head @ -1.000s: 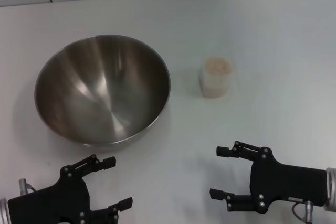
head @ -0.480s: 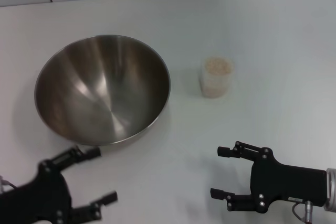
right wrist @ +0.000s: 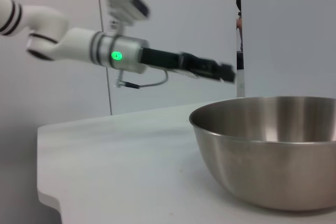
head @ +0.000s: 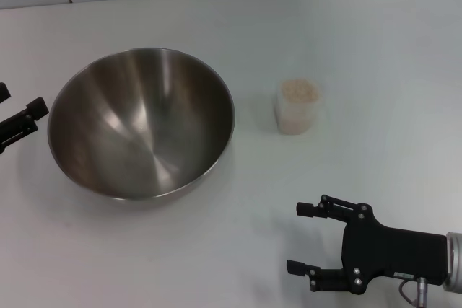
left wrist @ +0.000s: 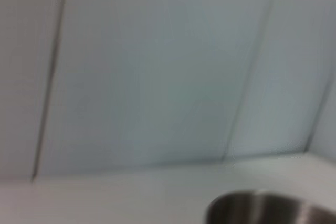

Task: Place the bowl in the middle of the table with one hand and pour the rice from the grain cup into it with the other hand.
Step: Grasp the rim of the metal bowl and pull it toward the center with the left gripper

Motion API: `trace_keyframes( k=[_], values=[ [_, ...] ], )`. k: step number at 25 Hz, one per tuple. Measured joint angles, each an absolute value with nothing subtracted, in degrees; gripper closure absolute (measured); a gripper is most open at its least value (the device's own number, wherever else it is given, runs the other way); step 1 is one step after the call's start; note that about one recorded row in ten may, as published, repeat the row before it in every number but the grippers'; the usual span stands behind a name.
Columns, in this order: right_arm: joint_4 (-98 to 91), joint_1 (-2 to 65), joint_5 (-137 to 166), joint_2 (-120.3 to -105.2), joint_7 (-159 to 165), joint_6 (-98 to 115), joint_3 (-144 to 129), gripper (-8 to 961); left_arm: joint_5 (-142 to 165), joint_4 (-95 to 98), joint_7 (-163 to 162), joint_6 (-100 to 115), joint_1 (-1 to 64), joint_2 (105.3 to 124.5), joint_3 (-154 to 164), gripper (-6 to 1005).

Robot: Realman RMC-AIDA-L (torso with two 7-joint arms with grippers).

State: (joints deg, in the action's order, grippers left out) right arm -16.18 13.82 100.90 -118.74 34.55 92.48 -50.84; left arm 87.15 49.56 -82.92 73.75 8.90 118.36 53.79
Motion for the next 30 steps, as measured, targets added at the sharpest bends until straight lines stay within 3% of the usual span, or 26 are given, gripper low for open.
trace_keyframes(
  k=[11, 23, 30],
  values=[
    [-16.97, 13.71, 100.89, -118.84, 34.55, 92.90, -50.88, 128, 113.35, 57.43, -107.83, 67.69, 17.48, 118.29, 57.32, 151],
    [-16.96, 13.71, 100.89, -118.91, 34.58, 92.90, -50.99, 129, 117.04, 58.48, -110.59, 70.66, 19.82, 118.09, 58.38, 164],
    [-16.97, 13.96, 100.89, -118.91, 34.61, 92.90, -51.20, 130, 118.27, 58.49, -111.07, 71.33, 21.19, 118.02, 58.48, 366]
  ],
)
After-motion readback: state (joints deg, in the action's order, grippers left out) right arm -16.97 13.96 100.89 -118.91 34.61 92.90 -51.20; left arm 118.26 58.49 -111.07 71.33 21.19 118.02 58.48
